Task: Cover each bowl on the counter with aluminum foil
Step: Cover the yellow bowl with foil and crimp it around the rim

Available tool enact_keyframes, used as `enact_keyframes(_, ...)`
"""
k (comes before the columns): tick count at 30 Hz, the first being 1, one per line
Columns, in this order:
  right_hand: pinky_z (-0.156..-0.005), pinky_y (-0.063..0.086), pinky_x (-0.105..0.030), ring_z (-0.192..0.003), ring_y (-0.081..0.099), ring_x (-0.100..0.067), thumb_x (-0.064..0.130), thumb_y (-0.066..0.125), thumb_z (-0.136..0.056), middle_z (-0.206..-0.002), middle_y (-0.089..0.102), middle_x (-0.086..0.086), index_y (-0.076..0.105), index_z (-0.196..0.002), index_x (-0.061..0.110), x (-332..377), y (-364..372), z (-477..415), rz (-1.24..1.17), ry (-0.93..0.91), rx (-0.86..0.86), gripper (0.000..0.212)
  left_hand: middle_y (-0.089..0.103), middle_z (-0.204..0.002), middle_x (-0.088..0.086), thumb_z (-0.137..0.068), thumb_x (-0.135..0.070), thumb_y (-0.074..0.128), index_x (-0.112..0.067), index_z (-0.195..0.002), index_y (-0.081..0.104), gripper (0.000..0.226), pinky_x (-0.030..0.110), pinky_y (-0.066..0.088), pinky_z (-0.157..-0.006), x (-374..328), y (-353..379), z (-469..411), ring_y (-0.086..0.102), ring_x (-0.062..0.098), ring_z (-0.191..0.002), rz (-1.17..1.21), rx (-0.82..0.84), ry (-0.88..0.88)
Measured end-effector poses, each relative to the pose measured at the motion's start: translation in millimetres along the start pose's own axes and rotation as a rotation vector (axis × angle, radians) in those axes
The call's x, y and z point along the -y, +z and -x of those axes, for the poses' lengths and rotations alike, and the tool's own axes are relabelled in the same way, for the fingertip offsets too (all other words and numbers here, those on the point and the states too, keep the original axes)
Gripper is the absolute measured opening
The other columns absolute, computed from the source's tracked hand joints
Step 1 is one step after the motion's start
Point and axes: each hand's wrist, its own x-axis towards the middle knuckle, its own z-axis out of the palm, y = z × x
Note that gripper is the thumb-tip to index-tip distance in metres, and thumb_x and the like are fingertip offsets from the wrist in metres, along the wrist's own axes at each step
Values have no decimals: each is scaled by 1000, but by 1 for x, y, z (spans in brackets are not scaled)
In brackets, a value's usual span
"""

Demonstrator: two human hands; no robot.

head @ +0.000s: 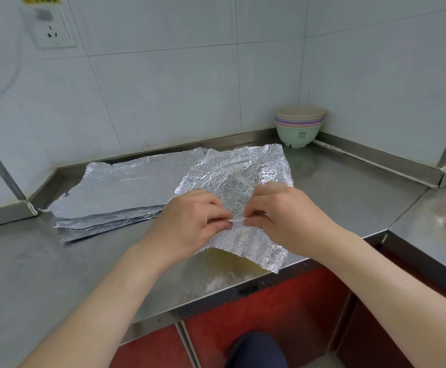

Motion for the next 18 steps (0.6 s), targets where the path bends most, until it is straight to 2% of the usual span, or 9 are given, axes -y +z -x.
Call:
enact_keyframes(3, -56, 50, -40, -72, 57, -24, 19, 77, -80, -73, 59, 1, 70, -75, 14, -3, 2, -1, 29, -31, 3, 10, 66, -78, -6, -85, -38, 58, -16, -84, 76, 29, 21, 42, -70, 0, 6, 0, 53, 9, -76, -58, -25, 63)
enact_keyframes(6, -55, 48, -37, -69, 56, -25, 15, 77, -78, -72, 59, 0, 68, -74, 12, -5, 1, -1, 43, -68, 8, 10, 65, -76, -4, -87, -34, 57, -13, -81, 73, 28, 26, 43, -68, -2, 11, 1, 56, 15, -72, -106, -71, 95)
enact_keyframes(11, -68, 51, -41, -73, 53, -11, 21, 75, -81, -76, 58, 10, 71, -78, 18, -15, -17, 2, -67, 39, 99, 6, 64, -76, -4, -87, -35, 55, -15, -82, 74, 28, 26, 43, -68, -16, 14, -3, 57, 17, -72, -123, -57, 92)
enact_keyframes(13, -75, 50, -33, -75, 58, -7, 23, 77, -80, -80, 62, 12, 75, -83, 20, -20, -29, 2, -113, 89, 152, 5, 64, -78, -5, -85, -40, 59, -17, -86, 75, 28, 25, 41, -70, -26, 16, -6, 57, 16, -75, -85, -36, 50)
enact_keyframes(15, -77, 48, -26, -79, 61, -4, 26, 77, -81, -84, 66, 11, 77, -88, 22, -20, -35, 2, -159, 123, 132, 8, 65, -87, -7, -85, -52, 61, -20, -97, 75, 37, 23, 40, -75, -34, 14, -7, 55, 12, -84, 14, -4, -67)
enact_keyframes(17, -76, 48, -24, -79, 62, -4, 25, 75, -83, -84, 68, 10, 78, -88, 21, -16, -36, 1, -205, 143, 74, 7, 63, -94, -11, -85, -58, 55, -23, -104, 73, 44, 25, 42, -79, -36, 8, -8, 55, 8, -89, 113, 12, -155)
enact_keyframes(18, -76, 48, -26, -78, 62, -5, 24, 74, -83, -83, 68, 9, 78, -87, 20, -12, -34, 0, -213, 146, 52, 6, 64, -95, -11, -87, -54, 56, -24, -104, 74, 39, 27, 45, -79, -35, 4, -9, 56, 8, -88, 148, -4, -169)
